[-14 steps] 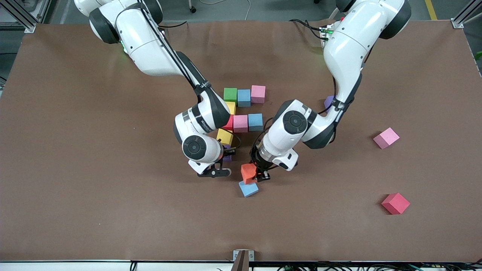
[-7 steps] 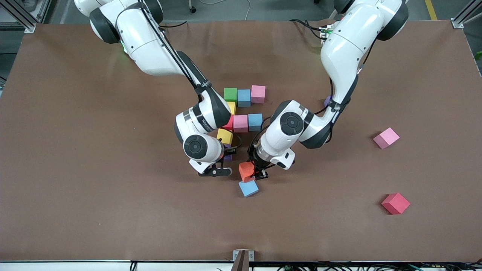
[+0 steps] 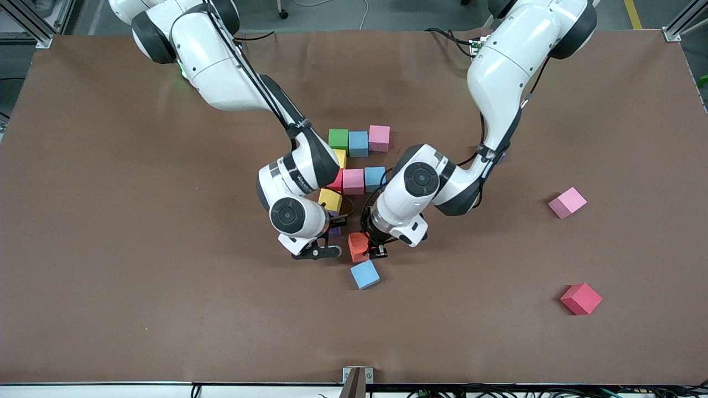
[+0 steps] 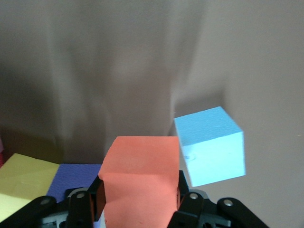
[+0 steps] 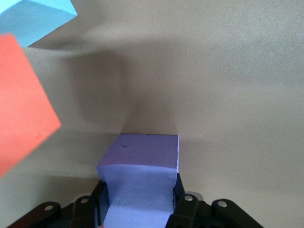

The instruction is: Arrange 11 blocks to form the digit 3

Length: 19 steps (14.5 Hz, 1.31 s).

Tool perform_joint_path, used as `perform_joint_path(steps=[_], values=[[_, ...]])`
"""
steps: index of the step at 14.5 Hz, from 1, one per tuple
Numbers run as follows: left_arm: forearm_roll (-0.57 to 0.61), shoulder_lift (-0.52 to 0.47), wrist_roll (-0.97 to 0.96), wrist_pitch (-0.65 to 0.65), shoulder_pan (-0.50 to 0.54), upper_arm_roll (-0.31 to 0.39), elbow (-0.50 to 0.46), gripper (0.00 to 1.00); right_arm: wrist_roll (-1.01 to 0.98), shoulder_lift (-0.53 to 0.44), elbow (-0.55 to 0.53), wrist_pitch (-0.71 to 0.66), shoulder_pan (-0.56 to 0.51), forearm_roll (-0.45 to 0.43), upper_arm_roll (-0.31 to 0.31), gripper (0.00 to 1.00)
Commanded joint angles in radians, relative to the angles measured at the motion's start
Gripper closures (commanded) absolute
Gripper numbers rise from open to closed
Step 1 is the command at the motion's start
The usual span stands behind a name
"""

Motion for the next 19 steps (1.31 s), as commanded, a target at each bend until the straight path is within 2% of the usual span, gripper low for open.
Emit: perform_joint_path(steps=[1,12,19], values=[[0.016,-0.009,0.014,-0.049,-0.009,0.008,0.01,0.87,-0.016,-0.019,-0.038,0.0,0.003,-0.024,-0.003,0.71],[0.02,-0.012,0.023,-0.069,-0.015,0.006,0.009,0.87,0.122,-0.018,-0.043,0.065,-0.009,-0.018,-0.006,0.69],[0.02,-0.01,0.023,-0.069,-0.015,0.006,0.007,0.87,0.098,-0.021,-0.043,0.059,-0.012,-0.024,-0.025,0.69]])
